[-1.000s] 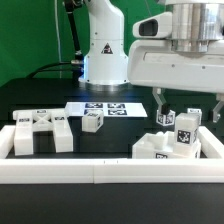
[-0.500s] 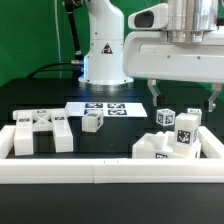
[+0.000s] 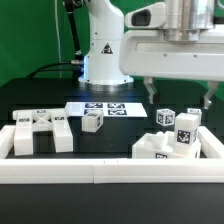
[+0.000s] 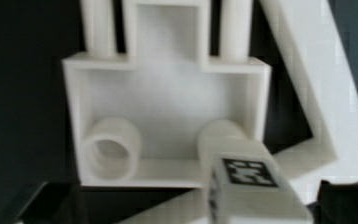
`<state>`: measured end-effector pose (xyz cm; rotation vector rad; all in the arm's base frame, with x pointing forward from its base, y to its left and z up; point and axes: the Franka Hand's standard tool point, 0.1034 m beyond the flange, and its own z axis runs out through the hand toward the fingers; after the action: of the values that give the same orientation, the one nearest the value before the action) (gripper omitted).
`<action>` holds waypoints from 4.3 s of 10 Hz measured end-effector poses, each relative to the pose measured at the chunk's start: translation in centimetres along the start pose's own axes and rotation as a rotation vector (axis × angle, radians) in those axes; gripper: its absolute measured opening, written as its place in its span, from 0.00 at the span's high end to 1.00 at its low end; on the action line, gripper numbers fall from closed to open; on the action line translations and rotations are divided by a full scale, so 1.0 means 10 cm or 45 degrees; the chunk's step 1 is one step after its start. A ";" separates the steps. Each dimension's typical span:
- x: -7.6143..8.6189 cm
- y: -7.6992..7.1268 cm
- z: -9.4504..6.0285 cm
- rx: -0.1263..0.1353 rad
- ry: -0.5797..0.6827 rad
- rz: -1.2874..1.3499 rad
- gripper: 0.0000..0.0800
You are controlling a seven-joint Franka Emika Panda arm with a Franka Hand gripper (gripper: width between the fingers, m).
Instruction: Assemble chair
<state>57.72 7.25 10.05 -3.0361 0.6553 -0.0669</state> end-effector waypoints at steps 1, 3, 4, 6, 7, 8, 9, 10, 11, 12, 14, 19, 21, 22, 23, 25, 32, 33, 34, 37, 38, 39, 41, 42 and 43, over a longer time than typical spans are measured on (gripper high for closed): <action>-0.09 0.21 -0.03 0.005 -0.010 -0.044 0.19; -0.05 0.66 -0.04 0.008 -0.023 -0.083 0.19; 0.00 0.82 -0.01 0.003 -0.018 -0.094 0.19; 0.00 0.77 0.07 -0.001 -0.019 -0.085 0.19; 0.00 0.78 0.07 -0.001 -0.018 -0.092 0.19; 0.00 0.78 0.07 -0.002 -0.019 -0.090 0.19; 0.01 0.80 0.07 -0.001 -0.020 -0.099 0.19; 0.01 0.90 0.09 0.006 -0.024 -0.106 0.19; -0.09 1.05 0.15 -0.001 -0.037 -0.103 0.19; -0.21 1.19 0.21 -0.009 -0.051 -0.112 0.19; -0.29 1.48 0.27 -0.017 -0.080 -0.126 0.19; -0.34 1.53 0.30 -0.020 -0.119 -0.140 0.19; -0.37 1.56 0.33 -0.023 -0.127 -0.152 0.19; -0.48 1.63 0.33 -0.018 -0.261 -0.193 0.19; -0.47 1.64 0.31 -0.010 -0.347 -0.223 0.19; -0.48 1.67 0.34 -0.008 -0.527 -0.206 0.19; -0.59 1.73 0.43 -0.043 -1.171 -0.166 0.19; -0.55 1.75 0.46 -0.043 -1.177 -0.168 0.19; -0.55 1.75 0.46 -0.043 -1.176 -0.168 0.19; -0.58 1.77 0.52 -0.048 -1.181 -0.164 0.19; -0.60 1.77 0.56 -0.052 -1.183 -0.164 0.19; -0.62 1.78 0.58 -0.054 -1.185 -0.163 0.19; -0.64 1.78 0.61 -0.055 -1.188 -0.165 0.19; -0.64 1.77 0.64 -0.056 -1.188 -0.168 0.19; -0.65 1.77 0.65 -0.057 -1.189 -0.168 0.19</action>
Offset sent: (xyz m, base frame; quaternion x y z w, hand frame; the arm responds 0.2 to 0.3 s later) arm -0.0178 -0.0729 -0.0073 0.0128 -0.0007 -0.0231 0.9997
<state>44.87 -6.00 2.61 -2.6601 0.3518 1.2618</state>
